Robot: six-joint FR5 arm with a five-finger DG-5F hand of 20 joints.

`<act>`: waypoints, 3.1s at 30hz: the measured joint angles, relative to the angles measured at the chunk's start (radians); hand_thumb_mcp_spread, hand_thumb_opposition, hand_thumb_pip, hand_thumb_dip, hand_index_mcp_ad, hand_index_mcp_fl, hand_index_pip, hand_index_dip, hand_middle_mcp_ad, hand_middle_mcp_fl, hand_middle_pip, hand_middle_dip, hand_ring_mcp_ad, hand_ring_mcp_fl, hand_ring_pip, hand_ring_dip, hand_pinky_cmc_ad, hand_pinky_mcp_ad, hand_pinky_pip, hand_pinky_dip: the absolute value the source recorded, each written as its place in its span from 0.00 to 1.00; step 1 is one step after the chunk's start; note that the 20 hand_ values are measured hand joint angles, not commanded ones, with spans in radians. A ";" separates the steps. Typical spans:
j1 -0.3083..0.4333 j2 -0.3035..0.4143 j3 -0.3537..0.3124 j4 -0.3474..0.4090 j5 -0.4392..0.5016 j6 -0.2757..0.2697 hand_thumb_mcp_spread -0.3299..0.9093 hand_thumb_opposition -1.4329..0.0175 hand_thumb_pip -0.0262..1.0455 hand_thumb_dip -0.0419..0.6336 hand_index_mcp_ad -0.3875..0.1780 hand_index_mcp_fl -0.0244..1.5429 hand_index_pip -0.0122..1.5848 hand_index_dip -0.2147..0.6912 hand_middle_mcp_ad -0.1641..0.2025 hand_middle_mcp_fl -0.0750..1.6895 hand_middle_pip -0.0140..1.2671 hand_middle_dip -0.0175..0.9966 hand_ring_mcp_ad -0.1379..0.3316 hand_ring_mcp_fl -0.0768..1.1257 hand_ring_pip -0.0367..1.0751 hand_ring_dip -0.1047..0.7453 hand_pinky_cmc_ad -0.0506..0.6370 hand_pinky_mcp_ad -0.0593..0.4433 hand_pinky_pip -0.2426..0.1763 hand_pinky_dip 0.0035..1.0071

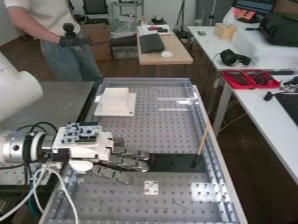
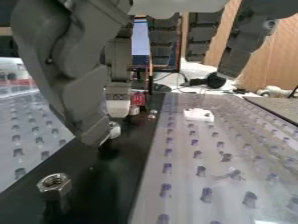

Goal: Grab the larger nut and place it in the white container

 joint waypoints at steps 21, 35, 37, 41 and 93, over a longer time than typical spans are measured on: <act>-0.016 -0.023 0.043 -0.070 -0.046 -0.061 0.54 0.36 0.75 0.32 0.33 0.03 0.98 0.29 0.60 0.04 0.10 0.18 0.62 0.06 0.12 0.22 0.55 0.68 0.33 0.48; -0.019 -0.032 0.058 -0.073 -0.067 -0.059 0.54 0.36 0.75 0.33 0.33 0.03 0.98 0.27 0.59 0.04 0.10 0.18 0.62 0.07 0.13 0.22 0.55 0.68 0.33 0.50; -0.020 -0.033 0.061 -0.072 -0.069 -0.058 0.54 0.36 0.76 0.32 0.33 0.05 0.98 0.28 0.59 0.04 0.10 0.18 0.62 0.07 0.13 0.22 0.55 0.68 0.33 0.50; -0.021 -0.035 0.064 -0.073 -0.074 -0.059 0.54 0.36 0.77 0.34 0.34 0.12 0.98 0.24 0.59 0.04 0.10 0.18 0.62 0.06 0.14 0.22 0.55 0.68 0.33 0.51; 0.401 0.164 -0.087 0.015 -0.212 0.222 0.53 0.32 0.63 0.34 0.43 0.31 0.95 0.25 0.60 0.06 0.11 0.22 0.59 0.06 0.11 0.23 0.53 0.68 0.33 0.47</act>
